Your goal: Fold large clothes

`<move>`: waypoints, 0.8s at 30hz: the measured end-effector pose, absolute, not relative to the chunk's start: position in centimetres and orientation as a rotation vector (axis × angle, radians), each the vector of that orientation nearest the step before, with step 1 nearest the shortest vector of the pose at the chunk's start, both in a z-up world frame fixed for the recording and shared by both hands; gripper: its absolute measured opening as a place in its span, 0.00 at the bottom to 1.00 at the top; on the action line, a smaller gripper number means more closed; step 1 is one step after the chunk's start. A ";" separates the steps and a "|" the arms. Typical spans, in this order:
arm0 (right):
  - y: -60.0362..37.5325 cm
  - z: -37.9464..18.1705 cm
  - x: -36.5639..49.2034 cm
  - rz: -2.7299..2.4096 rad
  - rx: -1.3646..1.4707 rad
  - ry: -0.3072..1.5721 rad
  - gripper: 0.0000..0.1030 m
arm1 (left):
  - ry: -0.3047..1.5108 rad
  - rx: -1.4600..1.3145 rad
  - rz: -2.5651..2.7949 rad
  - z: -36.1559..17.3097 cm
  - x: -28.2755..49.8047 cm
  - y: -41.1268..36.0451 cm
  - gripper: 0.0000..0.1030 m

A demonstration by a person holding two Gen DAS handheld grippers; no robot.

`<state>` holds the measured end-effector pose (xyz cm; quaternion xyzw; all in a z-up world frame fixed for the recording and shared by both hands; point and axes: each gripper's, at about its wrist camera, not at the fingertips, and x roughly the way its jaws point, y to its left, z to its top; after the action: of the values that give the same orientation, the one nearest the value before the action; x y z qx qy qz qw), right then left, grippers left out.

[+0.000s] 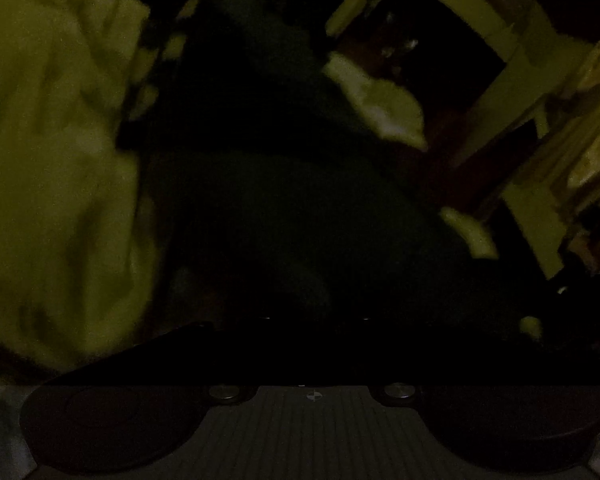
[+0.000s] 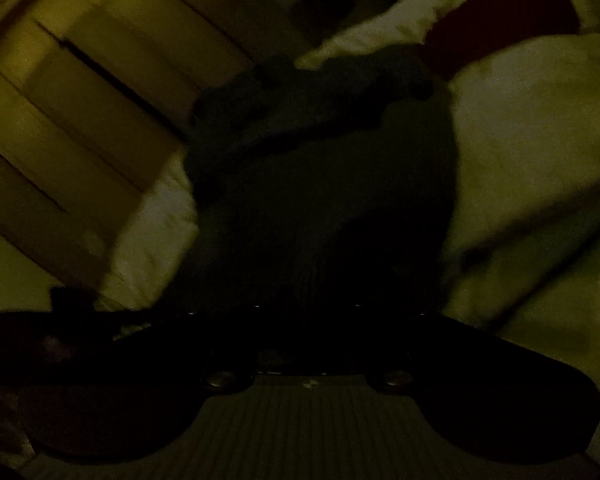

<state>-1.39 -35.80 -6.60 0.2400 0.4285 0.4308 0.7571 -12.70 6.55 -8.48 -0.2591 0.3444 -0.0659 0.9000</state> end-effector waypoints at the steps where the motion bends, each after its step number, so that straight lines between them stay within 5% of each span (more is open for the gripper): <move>1: -35.8 -6.1 -0.5 0.958 0.565 0.920 0.18 | 0.683 -0.541 -0.141 -7.4 -12.0 7.1 0.73; 13: -31.0 -0.9 16.4 0.978 0.875 0.809 0.18 | 0.489 -0.447 -0.065 2.4 2.2 12.1 0.70; 24: -23.7 -6.3 30.0 0.698 0.786 0.784 0.18 | 0.539 -0.629 0.114 -4.0 14.3 17.4 0.75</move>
<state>30.02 -23.73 -6.35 0.3656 0.3644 0.3244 0.7926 14.26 17.39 -3.95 -0.3052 0.2616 0.0555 0.9140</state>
